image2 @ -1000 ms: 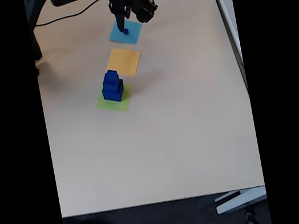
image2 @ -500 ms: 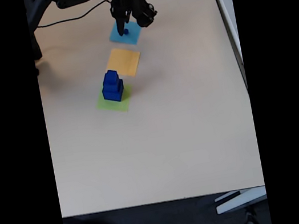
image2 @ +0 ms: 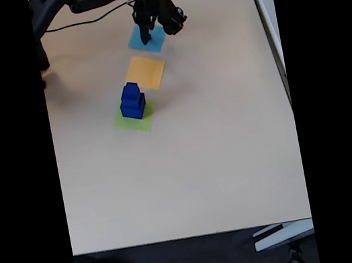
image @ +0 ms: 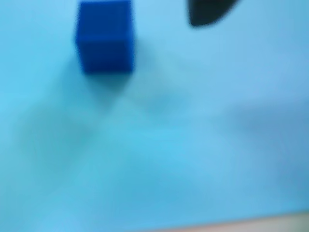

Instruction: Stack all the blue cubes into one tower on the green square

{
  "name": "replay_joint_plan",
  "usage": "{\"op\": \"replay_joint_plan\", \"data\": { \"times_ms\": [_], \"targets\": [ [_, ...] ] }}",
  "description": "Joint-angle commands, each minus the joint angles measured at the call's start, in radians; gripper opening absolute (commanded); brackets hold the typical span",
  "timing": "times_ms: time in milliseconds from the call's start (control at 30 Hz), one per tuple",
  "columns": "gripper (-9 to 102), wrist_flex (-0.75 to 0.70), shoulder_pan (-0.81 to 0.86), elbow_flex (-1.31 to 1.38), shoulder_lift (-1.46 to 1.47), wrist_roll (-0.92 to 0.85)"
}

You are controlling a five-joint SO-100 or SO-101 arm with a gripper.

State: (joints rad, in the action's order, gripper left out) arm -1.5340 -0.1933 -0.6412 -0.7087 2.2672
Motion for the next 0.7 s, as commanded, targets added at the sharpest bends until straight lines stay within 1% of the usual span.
{"op": "replay_joint_plan", "data": {
  "times_ms": [0,100,667],
  "targets": [
    [23,-0.003,0.015,0.081,-0.002,-0.015],
    [23,-0.006,0.021,0.117,0.025,-0.026],
    [22,-0.025,0.000,0.114,0.021,0.003]
  ]
}}
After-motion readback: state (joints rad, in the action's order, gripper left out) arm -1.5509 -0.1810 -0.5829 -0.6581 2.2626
